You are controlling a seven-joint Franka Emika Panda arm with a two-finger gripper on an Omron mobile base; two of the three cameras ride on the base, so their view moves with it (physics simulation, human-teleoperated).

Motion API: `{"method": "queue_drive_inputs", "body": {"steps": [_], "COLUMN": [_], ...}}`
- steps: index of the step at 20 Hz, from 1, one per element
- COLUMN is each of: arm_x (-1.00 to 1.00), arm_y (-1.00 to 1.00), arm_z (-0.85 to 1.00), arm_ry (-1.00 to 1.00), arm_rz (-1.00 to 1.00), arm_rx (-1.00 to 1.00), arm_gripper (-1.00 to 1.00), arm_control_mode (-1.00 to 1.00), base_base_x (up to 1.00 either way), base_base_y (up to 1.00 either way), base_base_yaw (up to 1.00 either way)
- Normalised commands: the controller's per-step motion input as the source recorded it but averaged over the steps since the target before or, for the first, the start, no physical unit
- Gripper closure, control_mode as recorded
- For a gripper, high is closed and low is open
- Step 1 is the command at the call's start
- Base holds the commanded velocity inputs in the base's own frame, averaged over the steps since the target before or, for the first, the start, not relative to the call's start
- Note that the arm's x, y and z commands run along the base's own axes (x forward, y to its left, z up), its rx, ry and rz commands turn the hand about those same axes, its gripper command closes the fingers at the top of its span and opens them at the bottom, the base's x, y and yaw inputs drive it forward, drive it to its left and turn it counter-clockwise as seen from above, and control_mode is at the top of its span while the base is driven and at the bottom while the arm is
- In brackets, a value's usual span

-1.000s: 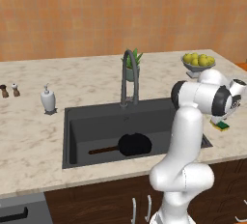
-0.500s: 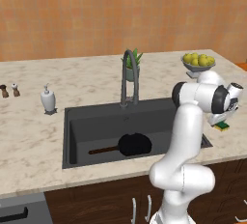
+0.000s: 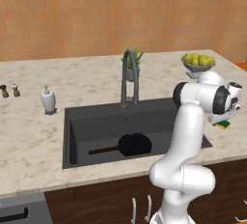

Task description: Pick the pan and sponge and place them into the sink. Then turn on the water.

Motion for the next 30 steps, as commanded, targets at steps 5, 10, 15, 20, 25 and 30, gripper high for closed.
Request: {"method": "queue_drive_inputs", "body": {"steps": [5, 10, 15, 20, 25, 30], "arm_x": [-0.8, -0.43, -0.37, -0.38, -0.71, -0.51], "arm_y": [0.58, 0.4, 0.1, 0.13, 0.06, 0.38], "arm_z": [-1.0, -1.0, -1.0, -0.97, -0.27, 0.25], "arm_ry": [0.0, 0.01, 0.05, 0.1, -0.04, -0.27], "arm_rz": [-0.28, -0.21, -0.01, 0.07, 0.1, 0.2], "arm_rx": [-0.24, -0.16, 0.0, 0.0, 0.06, 0.14], "arm_gripper": [-1.0, 1.0, 1.0, 1.0, 1.0, 1.0], "arm_control_mode": [-1.0, -1.0, -1.0, -1.0, -1.0, -1.0], "base_base_x": [0.0, 0.0, 0.0, 0.0, 0.0, 0.0], "base_base_y": [0.0, 0.0, 0.0, 0.0, 0.0, 0.0], "base_base_yaw": [0.0, 0.0, 0.0, 0.0, 0.0, 0.0]}}
